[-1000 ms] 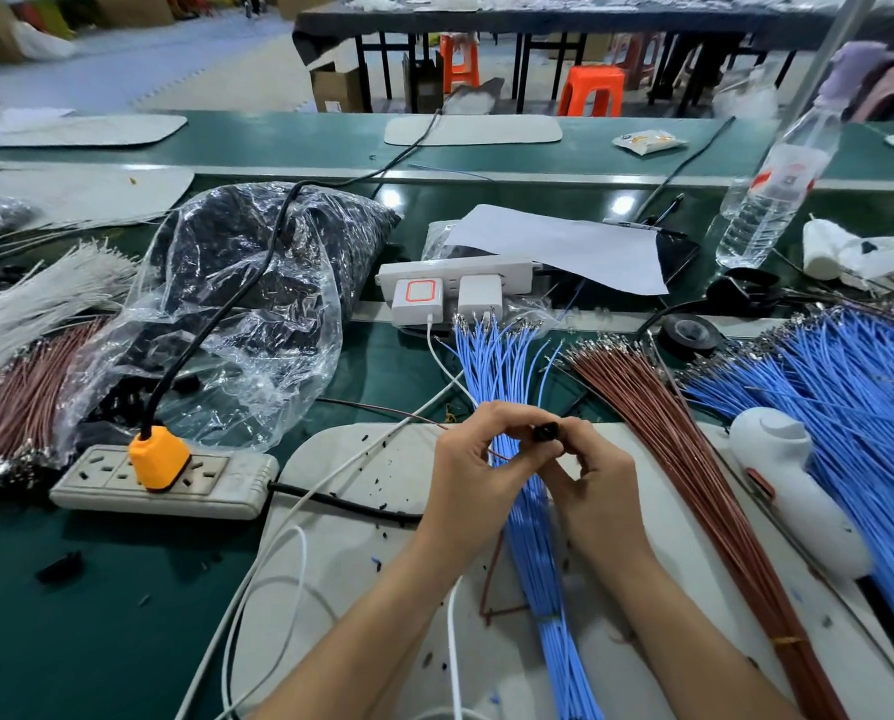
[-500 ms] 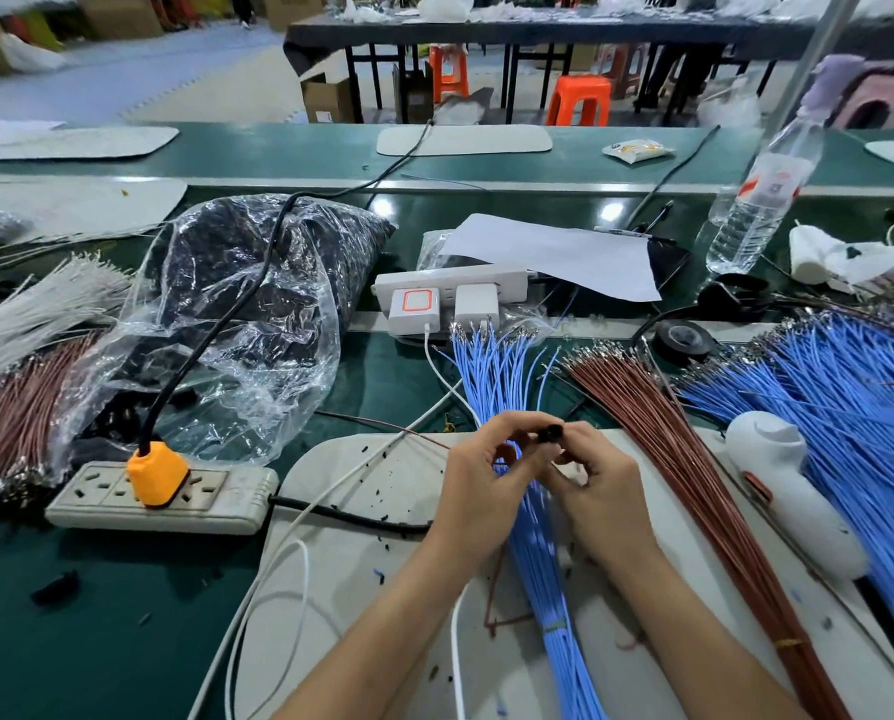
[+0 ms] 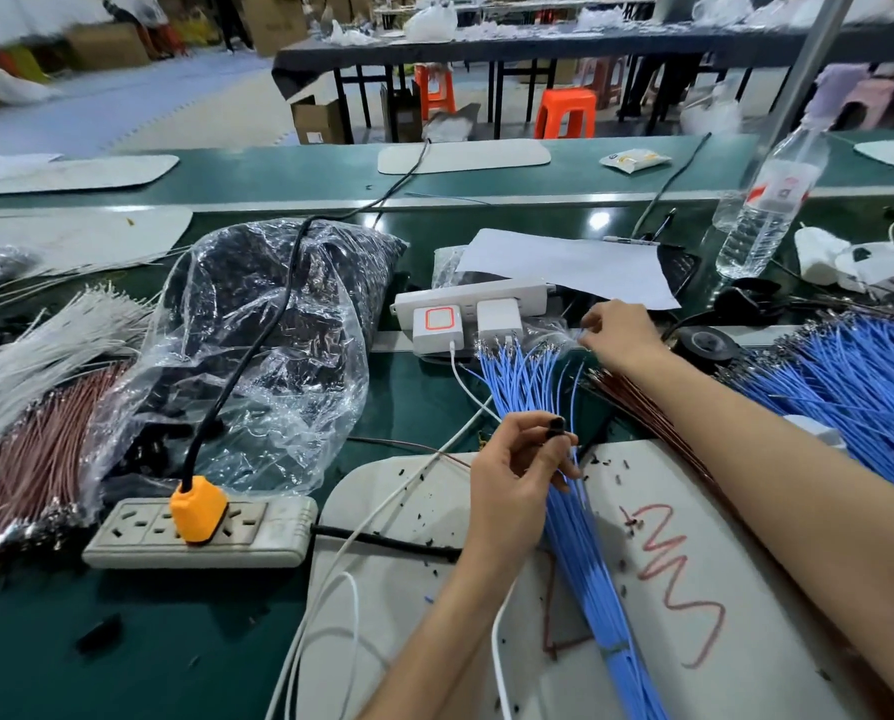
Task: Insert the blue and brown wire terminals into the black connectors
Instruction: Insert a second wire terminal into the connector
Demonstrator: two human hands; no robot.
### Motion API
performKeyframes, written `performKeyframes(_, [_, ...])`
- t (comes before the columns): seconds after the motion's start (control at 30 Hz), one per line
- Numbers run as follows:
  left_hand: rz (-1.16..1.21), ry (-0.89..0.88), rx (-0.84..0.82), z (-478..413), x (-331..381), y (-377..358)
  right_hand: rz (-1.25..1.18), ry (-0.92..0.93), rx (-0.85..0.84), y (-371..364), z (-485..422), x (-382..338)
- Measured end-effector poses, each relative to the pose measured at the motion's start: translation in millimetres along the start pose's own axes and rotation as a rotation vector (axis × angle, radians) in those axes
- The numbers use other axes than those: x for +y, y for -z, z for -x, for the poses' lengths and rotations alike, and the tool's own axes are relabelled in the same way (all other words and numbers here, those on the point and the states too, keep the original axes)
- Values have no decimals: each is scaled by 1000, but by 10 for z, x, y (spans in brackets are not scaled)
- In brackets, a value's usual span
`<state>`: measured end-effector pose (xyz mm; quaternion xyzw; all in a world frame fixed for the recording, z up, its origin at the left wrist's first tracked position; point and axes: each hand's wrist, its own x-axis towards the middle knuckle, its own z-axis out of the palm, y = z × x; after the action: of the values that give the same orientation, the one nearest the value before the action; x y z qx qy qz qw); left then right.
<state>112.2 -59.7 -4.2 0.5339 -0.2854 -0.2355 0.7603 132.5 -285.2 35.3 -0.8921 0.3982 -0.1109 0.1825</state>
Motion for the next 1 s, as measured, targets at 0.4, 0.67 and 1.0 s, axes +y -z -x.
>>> performKeyframes(0.4, [-8,-14,-60,12,-48,12,-97,10,175,40,66,29])
performKeyframes(0.67, [-47,-53,-69,3,-100,-22,-836,311,287,166,1508,-70])
performKeyframes(1.0, [-116,-110,-87,45,-83,-43,-1211,227,167,-38,1808,115])
